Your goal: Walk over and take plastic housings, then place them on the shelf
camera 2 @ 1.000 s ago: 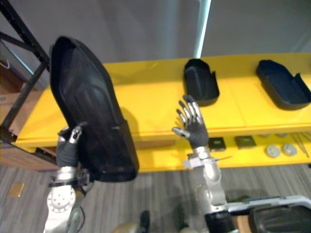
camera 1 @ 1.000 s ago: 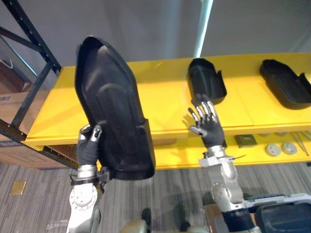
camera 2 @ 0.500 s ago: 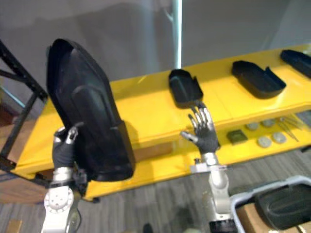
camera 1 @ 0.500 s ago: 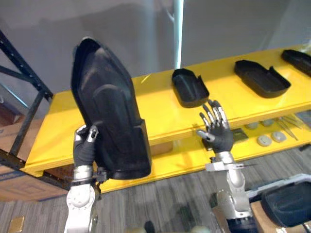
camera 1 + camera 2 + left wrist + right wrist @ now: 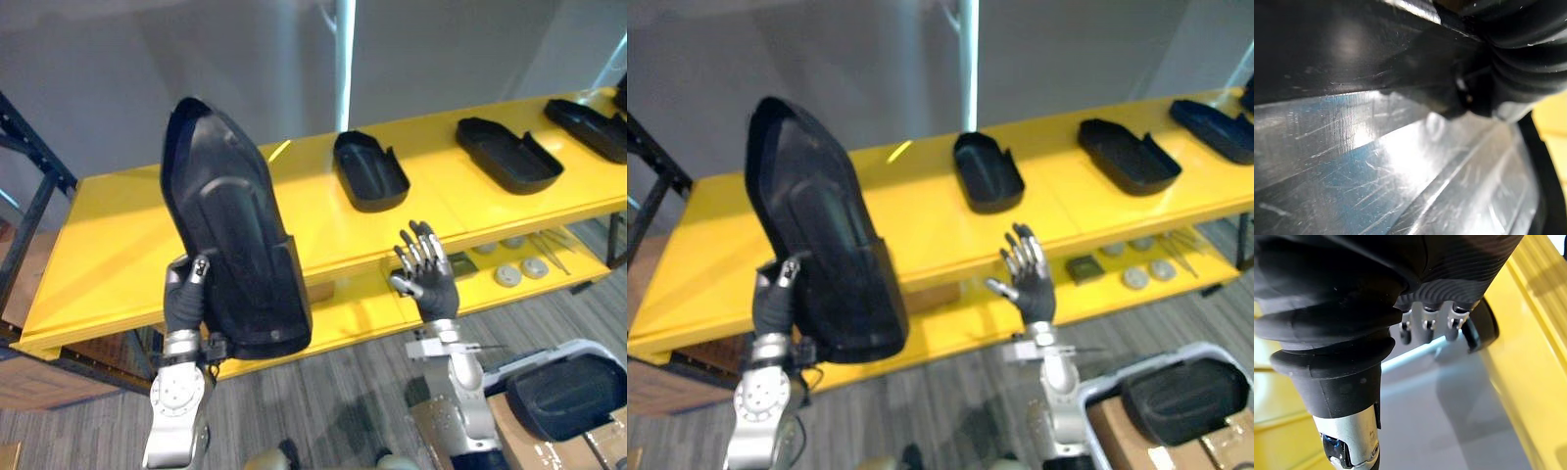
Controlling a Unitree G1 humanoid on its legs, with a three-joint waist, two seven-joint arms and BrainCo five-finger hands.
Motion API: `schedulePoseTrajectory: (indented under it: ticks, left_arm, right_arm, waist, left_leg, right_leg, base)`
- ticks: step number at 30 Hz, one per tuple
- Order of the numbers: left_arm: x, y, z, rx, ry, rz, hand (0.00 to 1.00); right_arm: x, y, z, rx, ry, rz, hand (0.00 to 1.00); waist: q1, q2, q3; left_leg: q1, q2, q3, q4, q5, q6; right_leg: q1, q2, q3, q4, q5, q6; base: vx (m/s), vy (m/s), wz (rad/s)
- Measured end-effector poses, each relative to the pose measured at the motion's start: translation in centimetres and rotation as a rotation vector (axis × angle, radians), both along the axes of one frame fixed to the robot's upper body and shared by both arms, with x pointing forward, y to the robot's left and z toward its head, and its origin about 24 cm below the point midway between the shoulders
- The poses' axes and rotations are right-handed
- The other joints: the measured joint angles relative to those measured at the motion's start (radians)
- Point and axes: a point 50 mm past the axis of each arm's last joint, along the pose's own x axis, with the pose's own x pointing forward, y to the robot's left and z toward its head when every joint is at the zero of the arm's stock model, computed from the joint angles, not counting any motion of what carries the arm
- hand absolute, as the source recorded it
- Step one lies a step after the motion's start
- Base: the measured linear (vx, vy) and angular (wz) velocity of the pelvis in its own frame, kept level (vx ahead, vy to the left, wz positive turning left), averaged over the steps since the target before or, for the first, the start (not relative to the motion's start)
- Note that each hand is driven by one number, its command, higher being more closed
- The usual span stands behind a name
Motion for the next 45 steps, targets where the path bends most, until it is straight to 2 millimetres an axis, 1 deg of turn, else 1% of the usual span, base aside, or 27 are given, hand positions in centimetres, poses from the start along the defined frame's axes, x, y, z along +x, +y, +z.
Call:
schedulePoseTrajectory:
  ticks: [3, 5, 7, 10, 11, 12, 13, 15, 16, 18, 20, 22, 24, 26, 28, 31, 32, 33, 37, 39, 41, 45]
  left_arm:
    - [0.3, 0.5, 0.1, -0.022, 0.011, 0.063, 1.00]
    - [0.8, 0.8, 0.4, -0.037, 0.017, 0.116, 1.00]
    - [1.4, 1.1, 0.7, -0.041, 0.022, 0.143, 1.00]
    - [3.5, 1.7, 0.7, -0.060, 0.059, 0.201, 1.00]
    - [4.6, 1.8, 0.8, -0.063, 0.077, 0.211, 1.00]
    - [5.6, 2.1, 0.8, -0.051, 0.103, 0.227, 1.00]
    - [6.0, 2.2, 0.8, -0.046, 0.117, 0.237, 1.00]
    - [7.9, 2.7, 0.9, -0.044, 0.159, 0.265, 1.00]
    - [8.2, 2.9, 1.0, -0.047, 0.165, 0.276, 1.00]
    - [9.1, 3.9, 1.4, -0.069, 0.171, 0.323, 1.00]
    - [10.1, 4.6, 2.3, -0.052, 0.165, 0.357, 1.00]
    - [11.0, 5.2, 3.1, -0.039, 0.160, 0.375, 1.00]
    - [11.7, 5.9, 3.6, -0.063, 0.166, 0.397, 1.00]
    - [12.4, 6.8, 4.3, -0.063, 0.177, 0.438, 1.00]
    - [12.9, 7.4, 5.1, -0.042, 0.196, 0.463, 1.00]
    - [13.3, 8.5, 6.2, -0.018, 0.220, 0.495, 1.00]
    - [13.5, 9.0, 6.8, -0.005, 0.239, 0.510, 1.00]
    - [13.5, 9.3, 7.1, 0.001, 0.255, 0.518, 1.00]
    - [13.3, 10.7, 7.0, 0.055, 0.330, 0.561, 1.00]
    - [13.3, 11.5, 7.5, 0.070, 0.348, 0.566, 1.00]
    - [13.1, 12.1, 7.8, 0.082, 0.359, 0.569, 1.00]
    - [13.0, 12.5, 7.5, 0.067, 0.391, 0.540, 1.00]
  right_arm:
    - [0.1, 0.2, 0.5, -0.041, -0.031, 0.022, 0.00]
    - [0.1, 0.3, 1.5, -0.063, -0.085, 0.036, 0.00]
    - [0.0, 0.4, 1.9, -0.067, -0.106, 0.044, 0.00]
    - [-0.1, 1.2, 2.3, -0.055, -0.126, 0.084, 0.00]
    - [-0.1, 1.8, 2.6, -0.047, -0.138, 0.108, 0.00]
    - [0.0, 2.6, 2.9, -0.046, -0.145, 0.145, 0.00]
    - [0.1, 3.0, 3.0, -0.046, -0.147, 0.162, 0.00]
    - [0.0, 4.4, 3.1, -0.036, -0.136, 0.219, 0.00]
    - [-0.1, 4.7, 3.1, -0.035, -0.133, 0.234, 0.00]
    - [-0.5, 5.8, 3.6, -0.028, -0.140, 0.291, 0.00]
    - [-0.9, 6.5, 4.2, -0.023, -0.162, 0.332, 0.00]
    - [-1.2, 7.1, 4.2, -0.027, -0.161, 0.372, 0.00]
    - [-1.5, 7.6, 4.1, -0.023, -0.150, 0.408, 0.00]
    - [-2.0, 8.1, 4.0, -0.026, -0.145, 0.458, 0.00]
    - [-2.2, 8.3, 3.9, -0.036, -0.142, 0.476, 0.00]
    - [-2.5, 8.5, 3.7, -0.045, -0.136, 0.492, 0.00]
    - [-2.7, 8.5, 3.7, -0.052, -0.136, 0.503, 0.00]
    - [-2.9, 8.6, 3.8, -0.055, -0.139, 0.510, 0.00]
    - [-3.4, 8.8, 3.6, -0.054, -0.123, 0.516, 0.00]
    - [-3.4, 8.8, 3.6, -0.058, -0.120, 0.517, 0.00]
    - [-3.5, 8.9, 3.4, -0.064, -0.094, 0.520, 0.00]
    - [-3.9, 8.8, 3.0, -0.073, -0.070, 0.525, 0.00]
  waist:
    - [0.001, -0.001, 0.005]
    - [0.000, 0.004, 0.008]
    - [-0.011, 0.005, 0.012]
    - [-0.016, 0.008, 0.013]
    - [-0.023, 0.009, 0.014]
    - [-0.037, 0.008, 0.015]
    - [-0.042, 0.008, 0.015]
    - [-0.046, 0.008, 0.016]
    - [-0.048, 0.008, 0.016]
    - [-0.054, 0.011, 0.026]
    - [-0.067, 0.013, 0.057]
    - [-0.069, 0.012, 0.077]
    - [-0.076, 0.013, 0.095]
    - [-0.098, 0.019, 0.100]
    - [-0.100, 0.023, 0.106]
    - [-0.115, 0.037, 0.114]
    - [-0.121, 0.046, 0.119]
    - [-0.121, 0.051, 0.121]
    - [-0.121, 0.055, 0.128]
    - [-0.118, 0.055, 0.151]
    - [-0.114, 0.058, 0.159]
    - [-0.101, 0.062, 0.161]
  left_leg:
    - [0.037, -0.001, 0.012, -0.047, 0.015, -0.011]
    - [0.055, -0.002, 0.036, -0.075, 0.021, -0.013]
    - [0.055, -0.003, 0.043, -0.078, 0.021, -0.013]
    - [0.069, -0.015, 0.061, -0.122, 0.041, -0.006]
    - [0.070, -0.017, 0.061, -0.145, 0.053, -0.005]
    - [0.070, -0.020, 0.061, -0.163, 0.064, -0.003]
    - [0.070, -0.020, 0.062, -0.170, 0.068, -0.003]
    - [0.072, -0.020, 0.065, -0.181, 0.072, -0.003]
    - [0.072, -0.019, 0.067, -0.182, 0.072, -0.003]
    - [0.072, -0.015, 0.085, -0.184, 0.071, -0.003]
    - [0.071, -0.011, 0.089, -0.184, 0.071, -0.003]
    - [0.067, -0.004, 0.114, -0.185, 0.072, -0.004]
    - [0.067, -0.001, 0.133, -0.185, 0.071, -0.004]
    - [0.051, 0.001, 0.147, -0.183, 0.071, -0.004]
    - [0.051, 0.005, 0.169, -0.182, 0.071, -0.004]
    - [0.053, 0.005, 0.173, -0.180, 0.071, -0.004]
    - [0.053, 0.006, 0.173, -0.180, 0.071, -0.004]
    - [0.053, 0.006, 0.174, -0.180, 0.071, -0.004]
    - [0.052, 0.011, 0.176, -0.179, 0.071, -0.004]
    - [0.048, 0.012, 0.176, -0.178, 0.071, -0.005]
    - [0.030, 0.012, 0.175, -0.176, 0.072, -0.007]
    - [0.016, 0.014, 0.171, -0.173, 0.075, -0.010]
  right_leg:
    - [-0.005, 0.006, 0.026, -0.006, -0.004, -0.007]
    - [-0.015, 0.007, 0.051, -0.009, -0.002, -0.007]
    - [-0.016, 0.009, 0.055, -0.019, 0.007, -0.001]
    - [-0.018, 0.010, 0.062, -0.039, 0.036, 0.004]
    - [-0.026, 0.008, 0.062, -0.044, 0.040, 0.007]
    - [-0.033, 0.008, 0.062, -0.046, 0.043, 0.008]
    - [-0.036, 0.008, 0.062, -0.046, 0.043, 0.008]
    - [-0.040, 0.009, 0.062, -0.048, 0.043, 0.008]
    - [-0.041, 0.010, 0.063, -0.049, 0.043, 0.009]
    - [-0.053, 0.013, 0.079, -0.049, 0.043, 0.009]
    - [-0.057, 0.016, 0.082, -0.044, 0.043, 0.008]
    - [-0.080, 0.021, 0.105, -0.033, 0.043, 0.008]
    - [-0.095, 0.024, 0.122, -0.026, 0.043, 0.008]
    - [-0.124, 0.024, 0.139, -0.011, 0.043, 0.008]
    - [-0.142, 0.026, 0.155, 0.003, 0.042, 0.008]
    - [-0.145, 0.026, 0.163, 0.006, 0.042, 0.007]
    - [-0.147, 0.026, 0.163, 0.008, 0.041, 0.006]
    - [-0.150, 0.026, 0.163, 0.013, 0.039, 0.003]
    - [-0.166, 0.030, 0.165, 0.039, 0.027, -0.002]
    - [-0.182, 0.031, 0.164, 0.066, 0.015, -0.003]
    - [-0.209, 0.030, 0.163, 0.090, 0.009, -0.004]
    - [-0.226, 0.030, 0.160, 0.105, 0.007, -0.004]
  base:
    - [-0.03, -0.031, -0.24]
    - [-0.01, -0.007, -0.32]
    - [0.01, -0.001, -0.17]
    - [0.03, 0.014, -0.15]
    - [0.00, 0.000, 0.00]
    - [0.00, 0.000, 0.00]
    - [0.00, 0.000, 0.00]
    - [0.01, 0.003, -0.02]
    - [0.02, 0.004, -0.08]
    - [0.02, 0.002, -0.17]
    - [-0.01, -0.001, -0.11]
    - [-0.03, 0.003, -0.29]
    - [-0.01, 0.005, -0.36]
    - [0.01, 0.008, -0.20]
    - [0.02, 0.004, -0.27]
    - [0.01, -0.002, -0.14]
    - [0.00, 0.000, 0.00]
    - [-0.01, -0.002, -0.03]
    - [-0.01, -0.005, -0.01]
    - [-0.06, -0.014, 0.02]
    - [-0.06, -0.018, 0.04]
    - [-0.01, -0.004, 0.01]
